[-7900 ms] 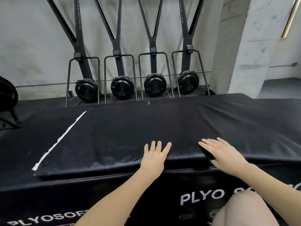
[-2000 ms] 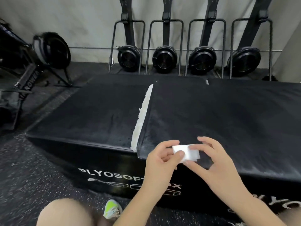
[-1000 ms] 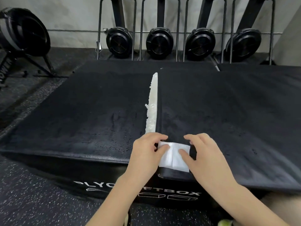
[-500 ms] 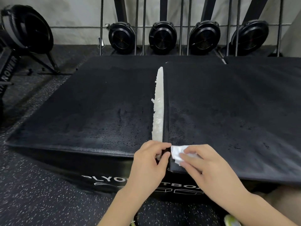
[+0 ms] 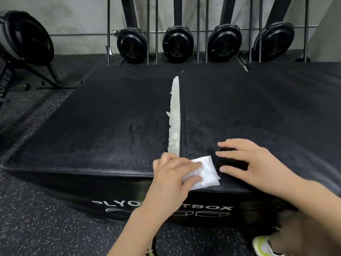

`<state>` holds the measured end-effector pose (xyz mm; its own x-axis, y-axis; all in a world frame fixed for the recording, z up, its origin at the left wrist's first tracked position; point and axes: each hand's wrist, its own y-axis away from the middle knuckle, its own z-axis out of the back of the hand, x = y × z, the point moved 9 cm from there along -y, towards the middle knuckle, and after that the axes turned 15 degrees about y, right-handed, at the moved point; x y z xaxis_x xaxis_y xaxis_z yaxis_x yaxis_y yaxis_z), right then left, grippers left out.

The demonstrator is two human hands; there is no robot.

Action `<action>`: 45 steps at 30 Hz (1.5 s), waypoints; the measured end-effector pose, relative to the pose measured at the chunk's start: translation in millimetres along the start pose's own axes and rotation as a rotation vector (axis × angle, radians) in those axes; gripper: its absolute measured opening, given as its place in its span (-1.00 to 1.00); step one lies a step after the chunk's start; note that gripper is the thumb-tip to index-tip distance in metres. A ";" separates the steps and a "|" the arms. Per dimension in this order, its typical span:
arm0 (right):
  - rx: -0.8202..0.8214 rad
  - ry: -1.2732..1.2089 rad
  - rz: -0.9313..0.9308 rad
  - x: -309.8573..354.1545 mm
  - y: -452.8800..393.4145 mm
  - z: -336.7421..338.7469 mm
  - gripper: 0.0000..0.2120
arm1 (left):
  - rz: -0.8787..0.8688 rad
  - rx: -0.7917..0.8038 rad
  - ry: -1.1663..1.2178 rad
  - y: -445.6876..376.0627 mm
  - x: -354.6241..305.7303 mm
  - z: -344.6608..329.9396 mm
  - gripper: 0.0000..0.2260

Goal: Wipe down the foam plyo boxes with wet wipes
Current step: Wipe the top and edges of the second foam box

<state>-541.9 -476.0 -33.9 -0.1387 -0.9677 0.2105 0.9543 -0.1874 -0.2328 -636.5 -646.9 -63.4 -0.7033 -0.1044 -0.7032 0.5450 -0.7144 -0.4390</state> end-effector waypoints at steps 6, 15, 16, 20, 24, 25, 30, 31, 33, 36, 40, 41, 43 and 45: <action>0.292 0.095 -0.003 -21.9 -11.7 -28.4 -0.56 | -0.193 0.142 -0.101 8.8 -25.6 -21.3 -0.52; 0.340 0.058 -0.033 -29.4 -13.6 -35.1 -0.63 | 0.021 0.073 -0.234 -22.1 -5.5 -25.9 -0.57; 0.337 0.046 -0.038 -29.8 -13.8 -34.7 -0.63 | 0.052 0.070 -0.257 -25.2 -3.7 -26.8 -0.60; 0.335 0.011 -0.049 -29.4 -12.3 -35.6 -0.63 | 0.020 0.206 -0.291 -21.8 -16.8 -35.5 -0.67; 0.325 -0.024 -0.055 -30.6 -10.8 -34.8 -0.63 | -0.104 0.260 -0.193 1.1 -43.8 -32.8 -0.87; 0.321 -0.034 -0.057 -30.6 -10.8 -34.5 -0.63 | -0.114 0.227 -0.140 7.5 -46.4 -28.1 -0.95; 0.308 -0.030 -0.049 -31.3 -11.5 -36.2 -0.62 | -0.132 0.158 -0.130 10.6 -37.2 -25.3 -0.97; 0.307 -0.032 -0.050 -31.8 -11.6 -36.6 -0.62 | -0.125 0.131 -0.128 5.8 -34.1 -25.4 -0.92; 0.311 -0.048 -0.059 -33.2 -11.3 -37.0 -0.62 | -0.080 0.090 -0.137 -5.0 -22.7 -26.4 -0.89; 0.320 -0.080 -0.074 -34.8 -11.1 -37.8 -0.62 | 0.023 0.061 -0.185 -23.2 -8.7 -25.7 -0.83; 0.336 -0.078 -0.069 -35.2 -11.7 -39.1 -0.62 | -0.022 0.093 -0.181 -21.2 -28.4 -34.3 -0.77; 0.336 -0.081 -0.070 -35.6 -11.8 -39.1 -0.62 | -0.037 0.123 -0.151 -13.8 -36.2 -38.3 -0.78; 0.329 -0.097 -0.072 -36.9 -11.3 -39.3 -0.62 | -0.056 0.198 -0.090 1.7 -49.2 -46.2 -0.82; 0.321 -0.112 -0.073 -37.8 -10.7 -40.0 -0.62 | -0.096 0.220 -0.068 8.9 -52.1 -48.0 -0.88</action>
<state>-557.5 -444.2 -77.3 -0.1964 -0.9259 0.3228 0.9801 -0.1752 0.0937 -573.1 -614.6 -57.5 -0.7799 -0.0697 -0.6220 0.3671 -0.8558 -0.3645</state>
